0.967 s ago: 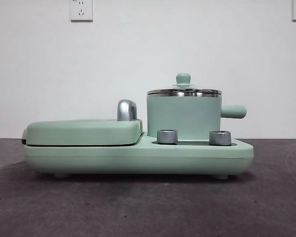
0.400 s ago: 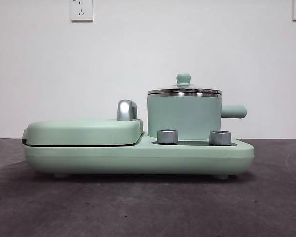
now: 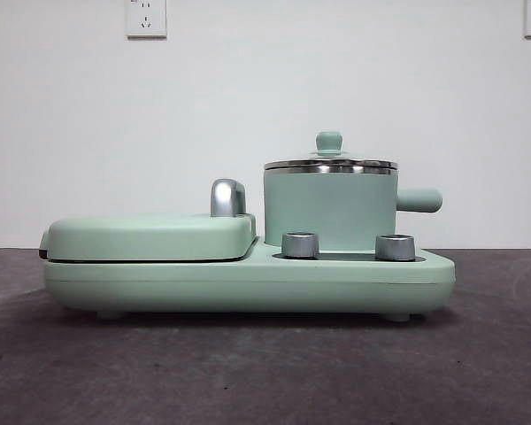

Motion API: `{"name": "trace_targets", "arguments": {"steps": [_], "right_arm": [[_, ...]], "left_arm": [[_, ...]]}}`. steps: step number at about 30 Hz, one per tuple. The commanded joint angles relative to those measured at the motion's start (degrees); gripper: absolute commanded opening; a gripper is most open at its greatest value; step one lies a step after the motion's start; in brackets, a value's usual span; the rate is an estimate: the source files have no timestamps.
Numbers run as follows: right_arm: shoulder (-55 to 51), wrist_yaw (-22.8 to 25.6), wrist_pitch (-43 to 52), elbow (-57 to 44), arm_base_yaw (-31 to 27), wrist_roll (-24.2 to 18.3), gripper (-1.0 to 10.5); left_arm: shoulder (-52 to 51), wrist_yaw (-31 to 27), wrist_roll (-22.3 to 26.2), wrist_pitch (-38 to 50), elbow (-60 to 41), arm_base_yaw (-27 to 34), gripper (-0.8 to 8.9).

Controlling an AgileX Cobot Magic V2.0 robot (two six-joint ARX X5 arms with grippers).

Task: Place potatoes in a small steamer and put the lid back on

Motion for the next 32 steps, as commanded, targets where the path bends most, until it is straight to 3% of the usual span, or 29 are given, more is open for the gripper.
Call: {"name": "trace_targets", "arguments": {"steps": [1,12,18,25,32], "right_arm": [[0.1,-0.1,0.6,0.4,0.4,0.2,0.2],[0.1,-0.2,0.6,0.4,0.4,0.2,0.2],[0.1,-0.1,0.6,0.4,0.4,0.2,0.2],[0.1,-0.1,0.6,0.4,0.4,0.2,0.2],[0.1,-0.2,0.6,0.4,0.4,0.2,0.2]], "left_arm": [[0.3,0.0,-0.2,0.4,0.5,-0.3,0.07],[-0.8,-0.1,-0.1,1.7,-0.3,0.3,0.07],[-7.3,0.3,-0.1,9.9,-7.6,11.3,0.07],[-22.2,0.2,3.5,27.6,-29.0,28.0,0.07],[-28.2,0.2,5.3,36.9,-45.5,32.9,0.07]]}}
